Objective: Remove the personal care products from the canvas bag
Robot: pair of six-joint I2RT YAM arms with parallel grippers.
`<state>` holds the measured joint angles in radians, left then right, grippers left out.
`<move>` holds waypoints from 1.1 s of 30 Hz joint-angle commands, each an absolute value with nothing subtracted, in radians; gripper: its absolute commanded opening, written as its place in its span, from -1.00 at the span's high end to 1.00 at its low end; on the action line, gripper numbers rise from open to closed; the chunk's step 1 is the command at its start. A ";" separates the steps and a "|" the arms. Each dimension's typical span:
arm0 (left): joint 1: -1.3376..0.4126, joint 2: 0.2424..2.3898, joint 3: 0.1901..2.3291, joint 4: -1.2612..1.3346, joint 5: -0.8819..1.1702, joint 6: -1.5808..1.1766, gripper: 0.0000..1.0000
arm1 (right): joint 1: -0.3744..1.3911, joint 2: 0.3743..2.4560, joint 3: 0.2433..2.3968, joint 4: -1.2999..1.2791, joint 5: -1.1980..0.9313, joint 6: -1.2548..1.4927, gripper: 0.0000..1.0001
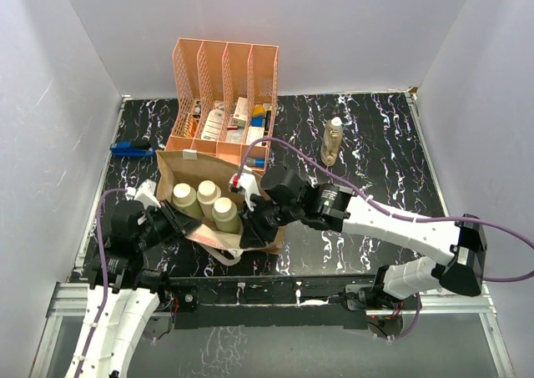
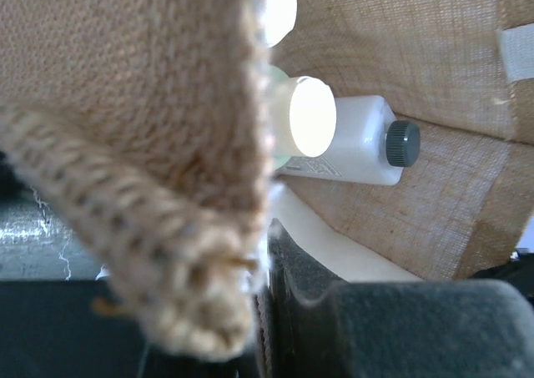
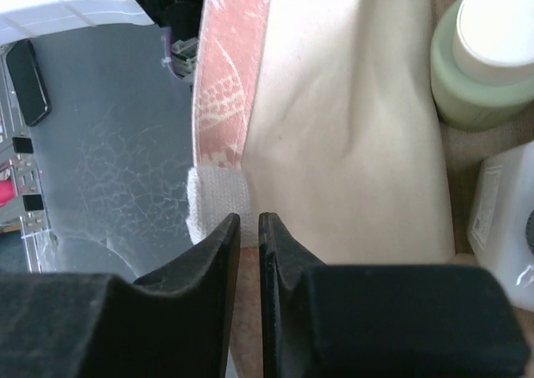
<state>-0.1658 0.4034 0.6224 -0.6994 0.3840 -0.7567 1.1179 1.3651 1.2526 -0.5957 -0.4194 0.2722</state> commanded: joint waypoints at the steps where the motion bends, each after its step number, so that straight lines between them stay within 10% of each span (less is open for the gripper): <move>1: -0.163 0.314 0.597 -0.548 0.349 -0.851 1.00 | 1.132 1.297 1.104 -0.452 -0.385 0.272 0.69; 13: -0.164 0.283 0.608 -0.826 0.308 -0.730 1.00 | 1.132 1.229 0.871 -0.303 -0.170 0.269 0.78; 33: -0.163 0.351 0.571 -0.810 0.441 -0.617 1.00 | 1.132 1.511 1.470 -0.702 0.160 0.181 -0.24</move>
